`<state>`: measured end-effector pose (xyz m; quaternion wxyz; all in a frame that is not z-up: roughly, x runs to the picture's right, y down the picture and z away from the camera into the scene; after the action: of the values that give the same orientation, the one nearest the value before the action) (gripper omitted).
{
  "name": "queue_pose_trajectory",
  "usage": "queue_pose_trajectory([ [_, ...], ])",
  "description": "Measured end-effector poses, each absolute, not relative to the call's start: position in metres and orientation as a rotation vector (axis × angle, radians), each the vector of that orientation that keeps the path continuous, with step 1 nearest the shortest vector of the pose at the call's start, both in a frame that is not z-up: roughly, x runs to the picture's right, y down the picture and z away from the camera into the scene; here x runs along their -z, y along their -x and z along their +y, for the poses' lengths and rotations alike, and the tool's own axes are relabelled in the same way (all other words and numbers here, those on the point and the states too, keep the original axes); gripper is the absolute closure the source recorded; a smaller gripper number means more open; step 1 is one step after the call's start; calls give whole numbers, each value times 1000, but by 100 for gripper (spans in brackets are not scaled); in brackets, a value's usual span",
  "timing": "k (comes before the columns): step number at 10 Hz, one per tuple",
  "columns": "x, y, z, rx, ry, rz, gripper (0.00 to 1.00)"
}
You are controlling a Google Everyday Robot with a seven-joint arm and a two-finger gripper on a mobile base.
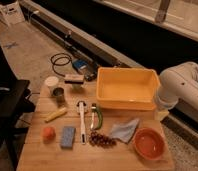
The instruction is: Place apple in red bowl
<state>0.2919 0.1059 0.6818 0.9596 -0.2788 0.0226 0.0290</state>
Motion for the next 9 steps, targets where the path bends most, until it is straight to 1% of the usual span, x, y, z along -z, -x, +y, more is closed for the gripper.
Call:
queue_pose_trajectory([
  [2,-680,-299,100,-38,565,49,35],
  [5,-660,-291,70,50,536,-6,35],
  [7,-653,-262,65,115,536,-72,35],
  [9,-650,-215,67,194,539,-150,35],
])
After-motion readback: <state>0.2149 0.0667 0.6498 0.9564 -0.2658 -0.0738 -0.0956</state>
